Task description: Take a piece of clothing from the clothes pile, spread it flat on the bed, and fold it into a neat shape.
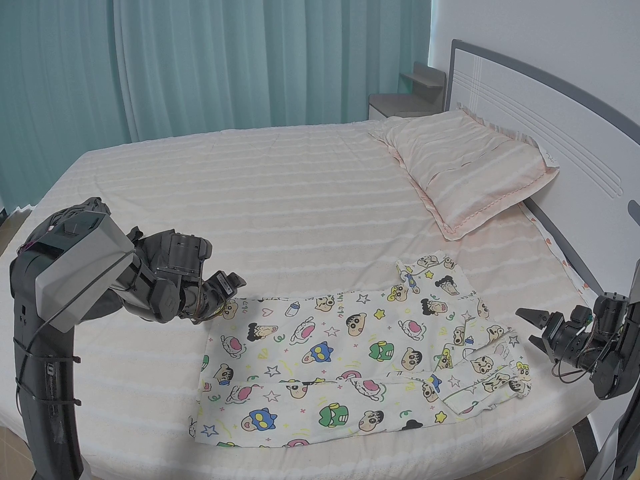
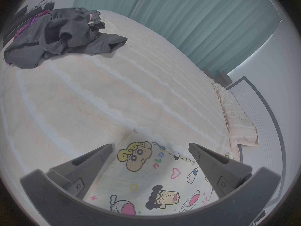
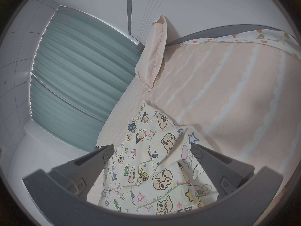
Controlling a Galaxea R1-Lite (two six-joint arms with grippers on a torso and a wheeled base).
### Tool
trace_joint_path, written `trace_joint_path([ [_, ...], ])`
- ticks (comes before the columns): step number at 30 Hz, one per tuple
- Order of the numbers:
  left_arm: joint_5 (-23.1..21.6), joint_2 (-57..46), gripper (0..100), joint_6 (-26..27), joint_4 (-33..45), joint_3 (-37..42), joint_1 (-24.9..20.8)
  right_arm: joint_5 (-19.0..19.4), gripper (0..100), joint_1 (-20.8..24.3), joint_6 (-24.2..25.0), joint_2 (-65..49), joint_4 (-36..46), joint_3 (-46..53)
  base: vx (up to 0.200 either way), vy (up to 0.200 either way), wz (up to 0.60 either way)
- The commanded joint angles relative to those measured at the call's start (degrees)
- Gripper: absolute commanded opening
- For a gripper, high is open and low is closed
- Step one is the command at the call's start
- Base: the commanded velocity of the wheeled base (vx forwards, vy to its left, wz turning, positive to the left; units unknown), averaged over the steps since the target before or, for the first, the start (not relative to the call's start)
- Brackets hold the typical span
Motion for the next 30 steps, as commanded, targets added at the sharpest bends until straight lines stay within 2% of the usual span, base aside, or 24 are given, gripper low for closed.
trace_joint_path([
  [1,-0.17,1.65,100,-0.14,-0.04,-1.05,-0.09,0.01,100,0.14,0.0,0.01,-0.85,0.01,0.0,0.0,0.0],
  [21,-0.87,5.43,100,-0.67,-0.13,-4.04,-1.5,-0.08,100,0.31,-0.17,0.45,-0.85,0.36,0.0,0.0,0.0],
  [22,-0.87,5.43,0,-0.67,-0.13,-4.04,-1.5,-0.08,100,0.31,-0.17,0.36,-0.85,0.36,0.0,0.0,0.0],
  [25,-0.61,5.35,0,-1.46,-0.21,-4.3,-1.5,-0.26,100,0.31,-0.26,0.19,-0.85,-0.16,0.0,0.0,0.0],
  [27,-0.26,5.17,0,-2.86,-0.21,-4.3,-1.5,-1.66,100,0.75,-0.35,-0.52,-0.85,-1.22,0.0,0.0,0.0],
  [30,-0.17,5.08,0,-3.92,-0.3,-4.22,-1.32,-2.28,100,2.51,-0.53,-1.13,-0.41,-4.65,0.0,0.0,0.0],
])
